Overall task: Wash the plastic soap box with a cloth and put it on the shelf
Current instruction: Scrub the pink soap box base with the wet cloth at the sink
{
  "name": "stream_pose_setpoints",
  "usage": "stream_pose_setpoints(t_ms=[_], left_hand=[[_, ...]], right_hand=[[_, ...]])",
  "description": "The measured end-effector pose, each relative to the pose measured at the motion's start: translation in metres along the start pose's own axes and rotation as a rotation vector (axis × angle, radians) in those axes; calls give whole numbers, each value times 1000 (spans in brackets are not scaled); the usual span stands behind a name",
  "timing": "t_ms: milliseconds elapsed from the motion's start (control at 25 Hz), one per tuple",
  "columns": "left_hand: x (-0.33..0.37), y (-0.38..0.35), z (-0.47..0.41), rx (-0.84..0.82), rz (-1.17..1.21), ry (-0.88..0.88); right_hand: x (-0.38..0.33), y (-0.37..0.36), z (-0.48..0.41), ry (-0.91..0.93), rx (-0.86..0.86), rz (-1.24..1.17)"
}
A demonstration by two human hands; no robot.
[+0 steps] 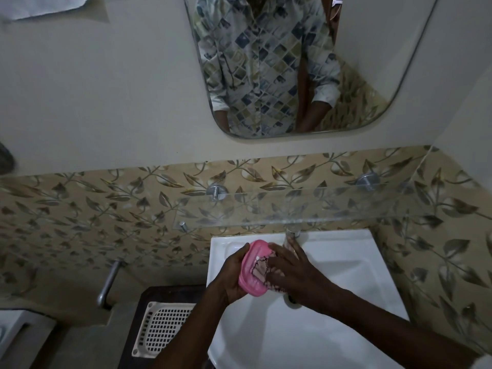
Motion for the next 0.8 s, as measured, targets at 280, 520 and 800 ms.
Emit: stream_pose_setpoints(t_ms=[280, 520, 800], left_hand=[[-15, -1, 1, -11, 15, 73], [-17, -4, -3, 75, -68, 99], [-14, -4, 3, 80, -84, 126]], right_hand=[[23, -17, 25, -91, -142, -69], [14, -9, 21, -97, 53, -77], [17, -14, 32, -83, -7, -95]])
Point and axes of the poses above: each hand's wrist, its own z-axis away from the middle knuckle, its own y-axis out of the back of the hand, x = y × z, the point moved 7 cm from there along -z, towards the middle knuckle, and after that the axes turned 9 degrees about x, right-handed, at the moved point
